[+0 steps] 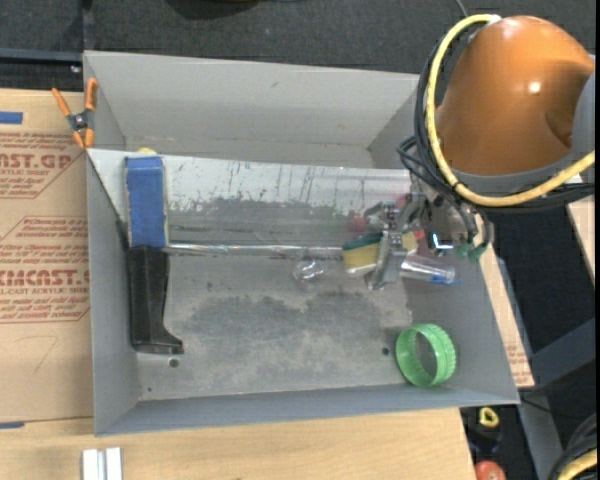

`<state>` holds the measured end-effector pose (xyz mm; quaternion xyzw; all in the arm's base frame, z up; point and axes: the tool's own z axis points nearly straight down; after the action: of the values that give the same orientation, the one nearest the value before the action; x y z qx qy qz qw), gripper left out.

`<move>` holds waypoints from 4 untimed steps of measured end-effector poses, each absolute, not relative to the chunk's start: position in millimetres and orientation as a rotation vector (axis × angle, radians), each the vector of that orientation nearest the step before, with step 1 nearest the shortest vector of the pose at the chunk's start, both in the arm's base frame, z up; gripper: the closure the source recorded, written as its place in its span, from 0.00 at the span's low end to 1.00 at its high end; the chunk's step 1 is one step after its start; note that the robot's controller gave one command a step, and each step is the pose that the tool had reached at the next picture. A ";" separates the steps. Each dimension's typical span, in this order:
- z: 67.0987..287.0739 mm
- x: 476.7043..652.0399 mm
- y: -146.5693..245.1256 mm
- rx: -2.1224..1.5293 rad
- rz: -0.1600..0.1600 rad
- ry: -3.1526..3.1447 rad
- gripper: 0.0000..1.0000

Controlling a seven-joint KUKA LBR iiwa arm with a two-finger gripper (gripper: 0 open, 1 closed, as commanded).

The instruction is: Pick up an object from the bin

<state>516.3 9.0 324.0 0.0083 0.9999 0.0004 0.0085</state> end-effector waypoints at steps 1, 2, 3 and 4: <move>334.0 516.7 16.9 -0.054 0.000 3.146 0.00; 326.9 549.7 -16.1 -0.226 -0.001 3.140 0.00; 336.5 544.9 21.9 -0.088 0.005 3.128 0.00; 453.3 535.7 -14.8 -0.203 0.000 3.133 0.00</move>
Offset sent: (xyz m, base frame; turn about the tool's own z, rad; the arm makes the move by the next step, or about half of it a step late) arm 0.0331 -0.0251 0.0038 -0.1630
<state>535.7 -14.8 453.3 -0.0646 0.9979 -0.0001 0.0009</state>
